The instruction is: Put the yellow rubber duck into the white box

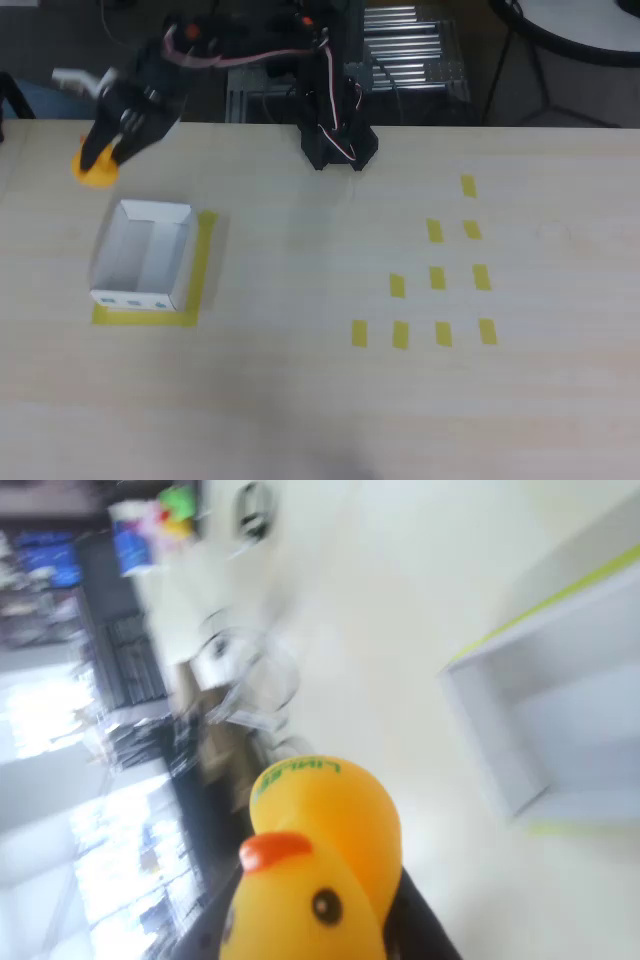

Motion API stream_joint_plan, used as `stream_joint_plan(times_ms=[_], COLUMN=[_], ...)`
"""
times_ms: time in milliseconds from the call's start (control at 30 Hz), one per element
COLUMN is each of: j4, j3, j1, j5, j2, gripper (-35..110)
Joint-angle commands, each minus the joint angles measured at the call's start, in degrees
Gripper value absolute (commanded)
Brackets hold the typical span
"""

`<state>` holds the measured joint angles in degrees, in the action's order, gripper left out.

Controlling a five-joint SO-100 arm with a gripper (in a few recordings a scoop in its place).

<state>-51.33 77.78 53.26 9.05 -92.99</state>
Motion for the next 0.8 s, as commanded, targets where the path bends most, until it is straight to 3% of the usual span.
stream_joint_plan(times_ms=[0, 333, 767], j4=[7.56, 1.93, -1.85], j3=[1.58, -8.88, -10.11], j1=[3.43, 4.22, -1.76], j5=[4.04, 9.84, 11.51], j2=[5.98, 23.55, 24.96], gripper=[0, 0, 0])
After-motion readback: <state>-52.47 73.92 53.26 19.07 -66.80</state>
